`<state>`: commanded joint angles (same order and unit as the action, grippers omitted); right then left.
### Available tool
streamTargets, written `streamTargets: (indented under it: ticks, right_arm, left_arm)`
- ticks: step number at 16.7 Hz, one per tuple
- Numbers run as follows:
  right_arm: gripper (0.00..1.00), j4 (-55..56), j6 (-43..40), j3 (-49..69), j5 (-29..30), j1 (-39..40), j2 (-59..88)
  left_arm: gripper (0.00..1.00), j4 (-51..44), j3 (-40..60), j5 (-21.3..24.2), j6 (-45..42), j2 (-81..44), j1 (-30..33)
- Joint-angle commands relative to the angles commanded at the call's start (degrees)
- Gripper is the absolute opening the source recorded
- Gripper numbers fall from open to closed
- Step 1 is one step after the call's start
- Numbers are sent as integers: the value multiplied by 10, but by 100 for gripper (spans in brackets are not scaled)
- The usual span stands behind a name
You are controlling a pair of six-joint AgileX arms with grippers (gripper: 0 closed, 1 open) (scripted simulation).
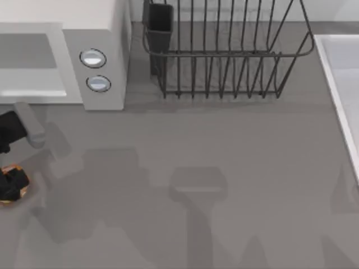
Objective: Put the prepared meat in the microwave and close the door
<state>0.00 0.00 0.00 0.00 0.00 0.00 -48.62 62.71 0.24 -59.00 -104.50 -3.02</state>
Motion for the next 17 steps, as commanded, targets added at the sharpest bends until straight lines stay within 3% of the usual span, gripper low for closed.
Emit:
streamTargets:
  ticks: [5, 10, 17]
  right_arm:
    - [100, 0, 0, 0, 0, 0, 0]
    - [100, 0, 0, 0, 0, 0, 0]
    - [100, 0, 0, 0, 0, 0, 0]
  left_arm:
    - [100, 96, -47, 0, -2, -48, -1]
    - [100, 106, -52, 0, -2, -54, -1]
    - [47, 106, -52, 0, -2, -54, -1]
